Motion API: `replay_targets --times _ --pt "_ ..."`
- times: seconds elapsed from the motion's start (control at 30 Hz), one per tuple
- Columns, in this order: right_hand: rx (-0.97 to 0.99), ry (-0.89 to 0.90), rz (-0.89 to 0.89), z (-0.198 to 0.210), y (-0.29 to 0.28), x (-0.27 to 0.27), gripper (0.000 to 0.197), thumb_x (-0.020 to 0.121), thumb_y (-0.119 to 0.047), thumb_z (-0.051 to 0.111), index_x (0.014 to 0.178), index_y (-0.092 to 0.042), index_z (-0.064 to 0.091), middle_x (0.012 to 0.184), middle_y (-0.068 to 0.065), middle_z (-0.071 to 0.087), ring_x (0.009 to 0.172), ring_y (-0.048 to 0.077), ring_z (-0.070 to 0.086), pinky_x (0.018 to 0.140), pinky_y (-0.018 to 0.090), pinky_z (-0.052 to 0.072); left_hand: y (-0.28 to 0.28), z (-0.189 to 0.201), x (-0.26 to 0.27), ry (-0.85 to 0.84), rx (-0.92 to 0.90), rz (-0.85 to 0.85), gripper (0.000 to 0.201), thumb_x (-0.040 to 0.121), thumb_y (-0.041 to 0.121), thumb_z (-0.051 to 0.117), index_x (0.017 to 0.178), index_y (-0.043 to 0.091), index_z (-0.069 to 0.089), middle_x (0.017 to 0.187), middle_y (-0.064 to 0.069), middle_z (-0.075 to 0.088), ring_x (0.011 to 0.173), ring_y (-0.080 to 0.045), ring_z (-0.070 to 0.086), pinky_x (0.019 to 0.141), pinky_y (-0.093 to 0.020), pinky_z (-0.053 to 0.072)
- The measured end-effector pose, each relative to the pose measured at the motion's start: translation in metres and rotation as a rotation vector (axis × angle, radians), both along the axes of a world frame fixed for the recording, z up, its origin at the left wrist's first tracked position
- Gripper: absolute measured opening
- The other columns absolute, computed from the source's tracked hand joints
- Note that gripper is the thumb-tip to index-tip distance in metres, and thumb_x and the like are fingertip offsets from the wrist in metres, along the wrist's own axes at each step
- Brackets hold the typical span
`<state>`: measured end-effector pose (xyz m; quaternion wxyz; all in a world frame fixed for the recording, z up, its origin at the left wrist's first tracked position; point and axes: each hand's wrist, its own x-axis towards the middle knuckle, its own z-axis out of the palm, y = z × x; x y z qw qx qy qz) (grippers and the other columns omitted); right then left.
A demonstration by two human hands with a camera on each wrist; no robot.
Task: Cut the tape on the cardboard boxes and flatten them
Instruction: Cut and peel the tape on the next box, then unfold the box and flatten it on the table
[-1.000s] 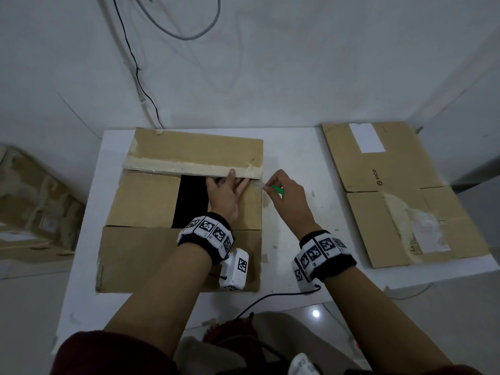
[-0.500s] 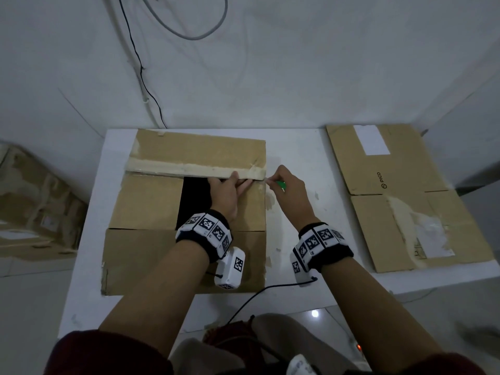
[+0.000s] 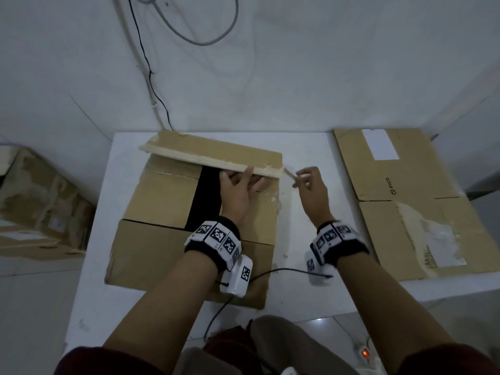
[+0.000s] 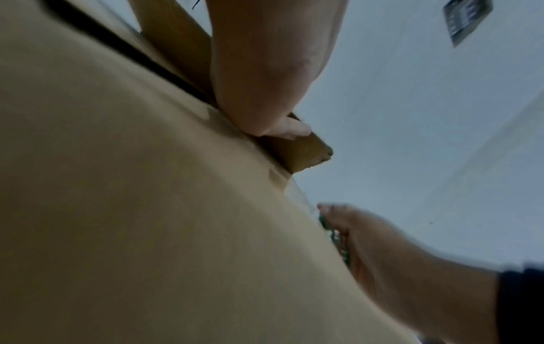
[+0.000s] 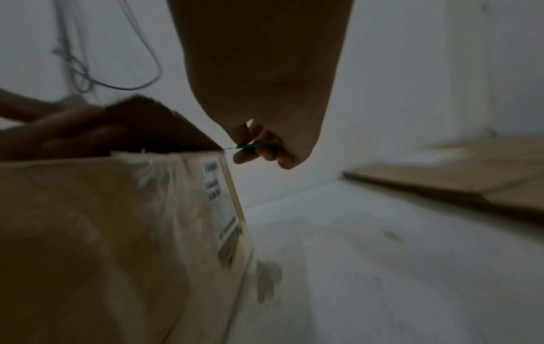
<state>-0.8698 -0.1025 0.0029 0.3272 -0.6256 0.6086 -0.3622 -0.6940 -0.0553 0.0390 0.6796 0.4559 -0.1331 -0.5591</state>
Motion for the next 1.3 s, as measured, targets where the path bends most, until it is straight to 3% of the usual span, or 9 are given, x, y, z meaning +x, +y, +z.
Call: replay_targets --times 0.3,0.43,0.63,0.8,0.93,1.03,1.17,1.23,1.3 --pt "0.428 0.323 -0.162 -0.093 0.058 -0.032 0.027 0.096 -0.002 0.047 0.119 -0.005 0.061 0.115 0.025 0.061 0.089 0.033 0.059 0.064 0.026 0.039 -0.030 0.023 0.036 -0.642 -0.152 -0.010 0.029 0.096 0.023 0.057 0.120 0.008 0.051 0.112 -0.001 0.058 0.100 -0.006 0.057 0.086 -0.016 0.045" --pt "0.559 0.502 -0.274 -0.075 0.055 -0.027 0.033 0.095 -0.021 0.054 0.128 -0.024 0.055 0.133 0.014 0.047 0.121 0.035 0.046 0.103 0.047 0.036 -0.051 0.010 0.075 -1.208 -0.017 -0.124 0.057 0.088 0.019 0.063 0.141 0.019 0.041 0.137 -0.013 0.045 0.124 -0.030 0.044 0.105 -0.042 0.038" --pt "0.019 0.144 -0.061 0.004 0.001 0.027 0.047 0.091 -0.023 0.063 0.136 -0.017 0.049 0.135 0.013 0.044 0.127 0.029 0.042 0.108 0.046 0.036 -0.062 0.007 0.145 -1.773 0.582 -0.554 0.109 0.071 0.070 0.065 0.150 0.041 -0.004 0.161 0.003 -0.002 0.144 -0.045 -0.004 0.105 -0.074 0.009" --pt "0.291 0.333 0.194 0.053 -0.036 0.084 0.101 0.072 -0.062 0.076 0.152 -0.030 0.022 0.161 0.000 0.004 0.143 0.035 0.022 0.116 0.052 0.027 -0.067 0.004 0.163 -1.733 0.593 -0.666 0.118 0.058 0.075 0.071 0.148 0.044 0.000 0.157 0.017 -0.004 0.138 -0.050 0.012 0.100 -0.072 0.027" --pt "0.352 0.468 0.260 0.049 -0.050 0.102 0.123 0.053 -0.071 0.083 0.150 -0.026 0.023 0.157 0.006 0.014 0.139 0.038 0.028 0.111 0.049 0.032 -0.066 0.007 0.162 -1.643 0.630 -0.668 0.108 0.055 0.068 0.076 0.143 0.040 0.021 0.153 0.009 0.010 0.133 -0.049 0.020 0.097 -0.067 0.033" --pt "0.403 0.585 0.265 0.046 -0.052 0.109 0.144 0.036 -0.085 0.076 0.153 -0.030 0.011 0.162 0.008 -0.004 0.147 0.044 0.009 0.113 0.065 0.023 -0.055 0.008 0.158 -1.593 0.666 -0.648 0.105 0.055 0.070 0.072 0.142 0.036 0.025 0.152 0.003 0.013 0.130 -0.049 0.023 0.097 -0.065 0.034" --pt "0.457 0.671 0.316 0.044 -0.041 0.116 0.145 0.049 -0.076 0.079 0.154 -0.035 -0.012 0.159 0.006 -0.031 0.146 0.045 -0.018 0.109 0.076 0.005 -0.037 0.003 0.158 -1.555 0.609 -0.590 0.110 0.049 0.080 0.055 0.143 0.030 0.026 0.154 -0.001 0.016 0.137 -0.044 0.023 0.105 -0.065 0.026" --pt "0.427 0.601 0.336 0.046 -0.040 0.112 0.138 0.056 -0.074 0.077 0.155 -0.034 -0.010 0.161 0.008 -0.027 0.148 0.041 -0.017 0.115 0.069 0.004 -0.028 0.013 0.166 -1.395 0.498 -0.581 0.108 0.063 0.072 0.058 0.151 0.025 0.017 0.159 -0.004 0.012 0.143 -0.036 0.018 0.113 -0.058 0.018" --pt "0.417 0.413 0.345 0.057 -0.039 0.101 0.124 0.066 -0.069 0.073 0.157 -0.031 -0.002 0.164 0.007 -0.016 0.151 0.034 -0.008 0.120 0.056 0.008 -0.016 0.030 0.183 -1.082 0.380 -0.556 0.102 0.070 0.065 0.059 0.153 0.027 0.014 0.156 -0.004 0.024 0.137 -0.032 0.031 0.107 -0.049 0.032"
